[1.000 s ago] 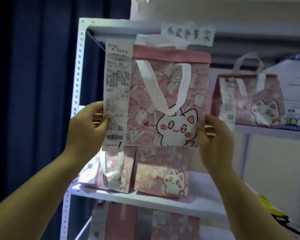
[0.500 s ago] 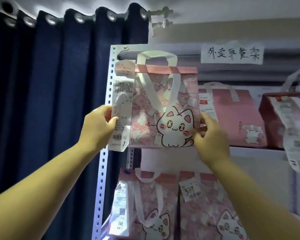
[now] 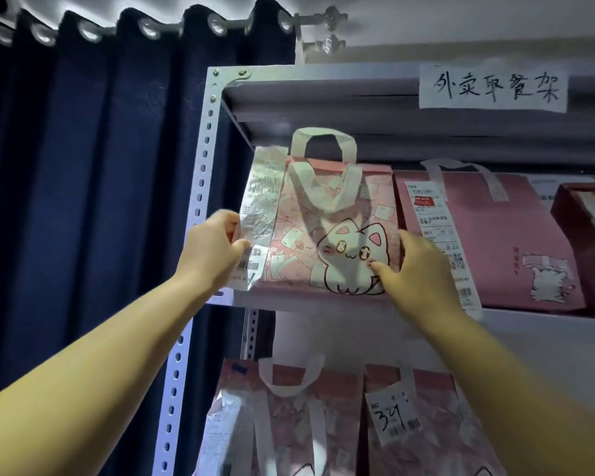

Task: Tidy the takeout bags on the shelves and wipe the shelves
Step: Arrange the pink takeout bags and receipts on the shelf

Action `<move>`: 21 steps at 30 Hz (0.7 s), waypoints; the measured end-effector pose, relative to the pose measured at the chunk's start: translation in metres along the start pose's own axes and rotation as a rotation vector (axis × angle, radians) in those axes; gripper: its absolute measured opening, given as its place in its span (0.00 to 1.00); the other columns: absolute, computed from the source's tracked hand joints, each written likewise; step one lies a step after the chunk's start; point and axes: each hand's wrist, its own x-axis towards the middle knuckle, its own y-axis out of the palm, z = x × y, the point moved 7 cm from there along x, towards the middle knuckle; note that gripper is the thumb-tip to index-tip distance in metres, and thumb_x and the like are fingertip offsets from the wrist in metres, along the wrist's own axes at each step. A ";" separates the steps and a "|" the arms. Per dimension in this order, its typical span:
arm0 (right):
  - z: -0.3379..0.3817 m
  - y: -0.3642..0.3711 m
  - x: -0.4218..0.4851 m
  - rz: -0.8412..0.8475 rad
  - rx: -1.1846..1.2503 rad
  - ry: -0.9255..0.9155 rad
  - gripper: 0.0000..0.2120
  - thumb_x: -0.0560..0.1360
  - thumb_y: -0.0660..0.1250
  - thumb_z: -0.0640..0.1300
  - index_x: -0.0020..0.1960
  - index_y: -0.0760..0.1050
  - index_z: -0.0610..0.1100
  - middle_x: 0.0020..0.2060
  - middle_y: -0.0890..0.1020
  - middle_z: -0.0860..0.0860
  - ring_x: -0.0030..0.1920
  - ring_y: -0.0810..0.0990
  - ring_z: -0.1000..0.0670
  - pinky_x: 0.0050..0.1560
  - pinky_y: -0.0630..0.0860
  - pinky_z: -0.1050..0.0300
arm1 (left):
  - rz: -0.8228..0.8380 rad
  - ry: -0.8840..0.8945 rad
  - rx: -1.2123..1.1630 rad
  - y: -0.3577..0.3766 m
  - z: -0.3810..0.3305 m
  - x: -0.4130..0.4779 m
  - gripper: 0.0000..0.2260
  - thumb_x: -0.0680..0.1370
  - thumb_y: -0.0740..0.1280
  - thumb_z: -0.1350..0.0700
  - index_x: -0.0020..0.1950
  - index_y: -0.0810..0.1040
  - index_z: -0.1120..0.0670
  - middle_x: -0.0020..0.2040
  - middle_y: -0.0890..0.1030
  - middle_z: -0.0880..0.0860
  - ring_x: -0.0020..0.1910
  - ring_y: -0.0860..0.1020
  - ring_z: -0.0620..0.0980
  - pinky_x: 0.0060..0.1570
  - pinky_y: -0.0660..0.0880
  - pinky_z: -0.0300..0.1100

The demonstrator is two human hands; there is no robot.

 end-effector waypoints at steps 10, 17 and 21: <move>-0.008 0.031 0.014 0.034 -0.054 0.036 0.19 0.73 0.69 0.48 0.60 0.71 0.42 0.55 0.74 0.45 0.56 0.73 0.43 0.54 0.72 0.49 | 0.089 -0.003 0.065 0.035 0.020 0.006 0.11 0.74 0.68 0.59 0.56 0.78 0.54 0.50 0.82 0.53 0.50 0.78 0.53 0.53 0.76 0.51; 0.001 0.011 0.004 -0.072 -0.020 -0.011 0.21 0.72 0.70 0.50 0.61 0.72 0.43 0.55 0.75 0.46 0.53 0.73 0.46 0.50 0.67 0.56 | -0.014 0.098 0.091 0.012 0.012 -0.011 0.18 0.74 0.67 0.55 0.64 0.74 0.54 0.61 0.75 0.52 0.55 0.73 0.46 0.53 0.67 0.37; 0.015 -0.008 -0.017 -0.158 0.072 -0.073 0.20 0.72 0.71 0.51 0.59 0.74 0.43 0.54 0.77 0.48 0.51 0.75 0.50 0.50 0.72 0.57 | -0.052 0.181 0.008 -0.009 -0.004 -0.036 0.16 0.73 0.69 0.53 0.60 0.75 0.52 0.58 0.75 0.49 0.50 0.73 0.42 0.54 0.74 0.42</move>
